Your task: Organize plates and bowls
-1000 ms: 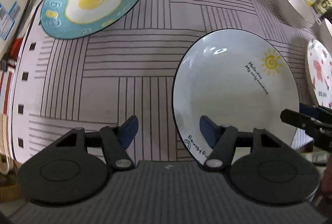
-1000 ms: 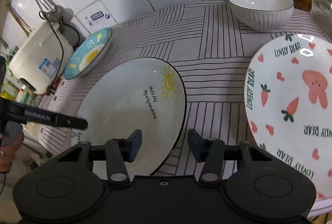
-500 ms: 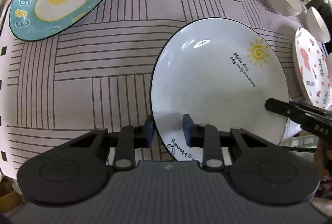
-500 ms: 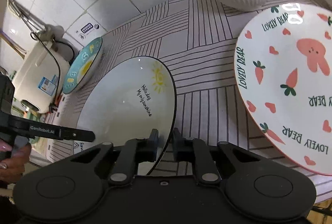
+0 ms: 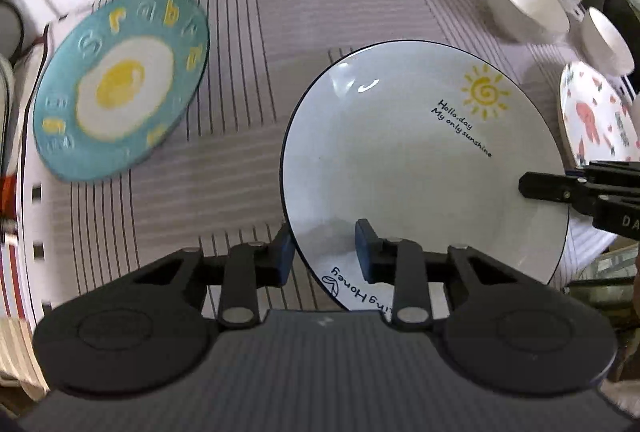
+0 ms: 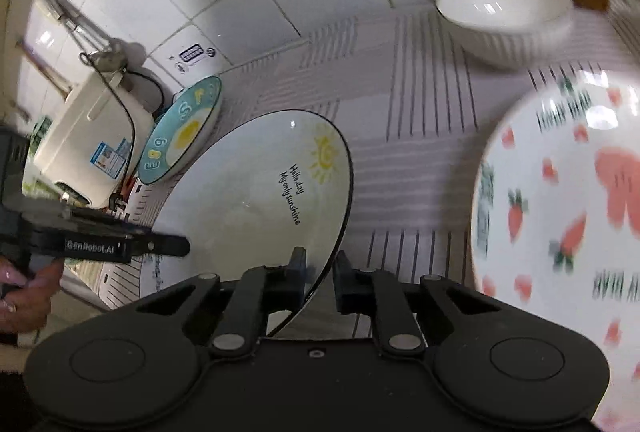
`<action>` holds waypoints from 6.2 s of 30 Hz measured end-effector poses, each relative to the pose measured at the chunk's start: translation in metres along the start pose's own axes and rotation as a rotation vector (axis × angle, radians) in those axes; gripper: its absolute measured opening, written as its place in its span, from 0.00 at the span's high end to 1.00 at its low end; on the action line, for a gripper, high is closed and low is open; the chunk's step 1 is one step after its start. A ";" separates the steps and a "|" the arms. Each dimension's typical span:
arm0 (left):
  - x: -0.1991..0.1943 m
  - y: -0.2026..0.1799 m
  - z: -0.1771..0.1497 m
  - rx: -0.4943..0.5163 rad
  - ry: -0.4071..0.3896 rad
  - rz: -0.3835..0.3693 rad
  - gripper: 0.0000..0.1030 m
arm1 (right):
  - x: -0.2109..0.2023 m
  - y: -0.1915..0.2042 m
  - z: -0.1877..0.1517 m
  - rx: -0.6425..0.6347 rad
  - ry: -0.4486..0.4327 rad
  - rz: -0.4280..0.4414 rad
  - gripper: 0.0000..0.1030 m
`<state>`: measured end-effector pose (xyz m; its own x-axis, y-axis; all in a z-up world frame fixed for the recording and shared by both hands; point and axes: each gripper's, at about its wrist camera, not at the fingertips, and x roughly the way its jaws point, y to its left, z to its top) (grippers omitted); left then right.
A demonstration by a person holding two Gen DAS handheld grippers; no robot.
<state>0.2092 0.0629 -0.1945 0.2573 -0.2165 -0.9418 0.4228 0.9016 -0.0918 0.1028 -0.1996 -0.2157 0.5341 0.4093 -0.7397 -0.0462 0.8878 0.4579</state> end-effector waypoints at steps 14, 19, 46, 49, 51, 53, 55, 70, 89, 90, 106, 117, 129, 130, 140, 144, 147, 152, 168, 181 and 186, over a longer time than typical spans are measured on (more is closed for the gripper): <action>0.027 0.010 0.094 0.061 -0.012 -0.001 0.71 | 0.019 -0.007 0.068 -0.052 -0.036 -0.030 0.78; 0.044 0.019 0.105 0.028 -0.002 0.008 0.71 | 0.035 -0.013 0.077 -0.031 -0.021 -0.051 0.78; 0.055 0.010 0.092 0.009 -0.023 0.122 0.70 | 0.057 -0.008 0.100 -0.032 0.046 -0.191 0.61; 0.038 0.009 0.086 -0.011 -0.035 0.123 0.66 | 0.028 -0.008 0.094 -0.007 -0.026 -0.135 0.57; 0.023 0.008 0.082 -0.029 -0.047 0.114 0.64 | 0.006 -0.004 0.091 -0.007 -0.075 -0.110 0.54; 0.009 0.001 0.079 -0.032 -0.064 0.106 0.62 | -0.018 0.002 0.087 -0.030 -0.126 -0.108 0.51; -0.006 -0.007 0.076 -0.026 -0.081 0.102 0.62 | -0.041 0.007 0.083 -0.065 -0.164 -0.111 0.48; -0.087 -0.111 0.049 0.103 -0.156 0.036 0.53 | -0.180 -0.002 0.029 -0.116 -0.275 -0.187 0.38; -0.025 -0.212 0.025 0.335 -0.063 0.068 0.25 | -0.194 -0.109 -0.053 -0.019 -0.335 -0.346 0.34; -0.020 -0.213 0.025 0.338 -0.062 0.066 0.24 | -0.188 -0.113 -0.055 -0.021 -0.337 -0.347 0.34; 0.066 -0.200 0.034 0.144 -0.033 -0.010 0.21 | -0.126 -0.162 -0.063 0.124 -0.229 -0.299 0.55; 0.075 -0.205 0.038 0.123 -0.094 -0.107 0.53 | -0.116 -0.175 -0.061 0.199 -0.273 -0.270 0.80; 0.080 -0.226 0.043 0.222 -0.035 -0.133 0.54 | -0.113 -0.178 -0.059 0.217 -0.283 -0.271 0.80; 0.080 -0.229 0.043 0.226 -0.029 -0.132 0.55 | -0.112 -0.178 -0.059 0.222 -0.289 -0.277 0.80; 0.066 -0.223 0.038 0.193 -0.028 -0.132 0.64 | -0.118 -0.178 -0.050 0.191 -0.244 -0.251 0.80; 0.050 -0.219 0.028 0.169 -0.037 -0.150 0.64 | -0.130 -0.173 -0.045 0.181 -0.215 -0.206 0.80; 0.038 -0.210 0.021 0.123 -0.037 -0.165 0.64 | -0.140 -0.167 -0.040 0.139 -0.210 -0.185 0.80; 0.012 -0.199 0.007 0.112 -0.088 -0.149 0.64 | -0.148 -0.150 -0.031 0.087 -0.195 -0.157 0.80; -0.029 -0.121 -0.008 -0.116 -0.120 -0.096 0.63 | -0.132 -0.089 0.017 -0.081 -0.117 -0.022 0.79; -0.013 -0.038 0.015 -0.283 -0.053 -0.006 0.63 | -0.042 -0.056 0.082 -0.174 -0.028 0.137 0.79; 0.010 -0.009 0.034 -0.370 -0.010 -0.024 0.63 | 0.007 -0.062 0.115 -0.156 0.011 0.171 0.79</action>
<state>0.2373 0.0395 -0.1925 0.2605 -0.2409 -0.9350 0.0861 0.9703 -0.2260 0.2060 -0.2756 -0.1924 0.4983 0.5583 -0.6634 -0.2662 0.8267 0.4957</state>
